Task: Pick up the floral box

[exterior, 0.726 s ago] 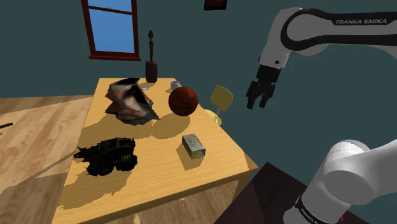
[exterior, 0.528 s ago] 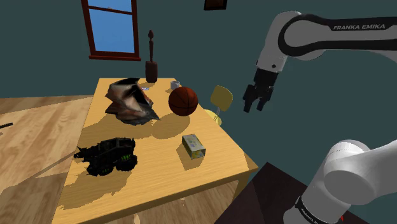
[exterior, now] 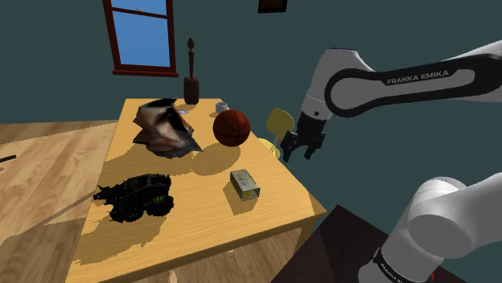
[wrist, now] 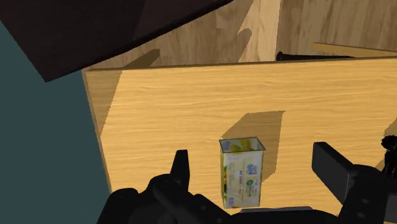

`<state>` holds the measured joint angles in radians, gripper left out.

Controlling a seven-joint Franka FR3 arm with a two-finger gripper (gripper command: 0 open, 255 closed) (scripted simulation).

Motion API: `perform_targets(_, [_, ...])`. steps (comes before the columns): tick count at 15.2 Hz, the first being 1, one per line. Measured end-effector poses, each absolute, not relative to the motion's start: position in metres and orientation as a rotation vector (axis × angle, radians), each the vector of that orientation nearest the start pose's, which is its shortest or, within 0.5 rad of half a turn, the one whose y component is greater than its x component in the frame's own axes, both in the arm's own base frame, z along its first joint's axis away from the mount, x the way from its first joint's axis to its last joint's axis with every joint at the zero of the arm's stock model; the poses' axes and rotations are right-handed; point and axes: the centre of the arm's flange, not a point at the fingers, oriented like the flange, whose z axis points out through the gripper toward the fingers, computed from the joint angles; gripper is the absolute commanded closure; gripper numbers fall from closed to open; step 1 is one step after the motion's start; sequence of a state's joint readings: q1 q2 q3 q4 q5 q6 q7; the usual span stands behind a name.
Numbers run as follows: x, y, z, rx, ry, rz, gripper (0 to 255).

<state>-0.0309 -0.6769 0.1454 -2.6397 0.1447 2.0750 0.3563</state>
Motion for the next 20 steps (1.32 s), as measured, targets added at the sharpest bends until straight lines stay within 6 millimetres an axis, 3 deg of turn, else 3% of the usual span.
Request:
perform_targets(12, [0.418, 0.118, 0.331, -3.025, 0.938, -0.414, 0])
perform_targets(20, [0.482, 0.144, 0.248, -2.961, 1.229, -0.581, 0])
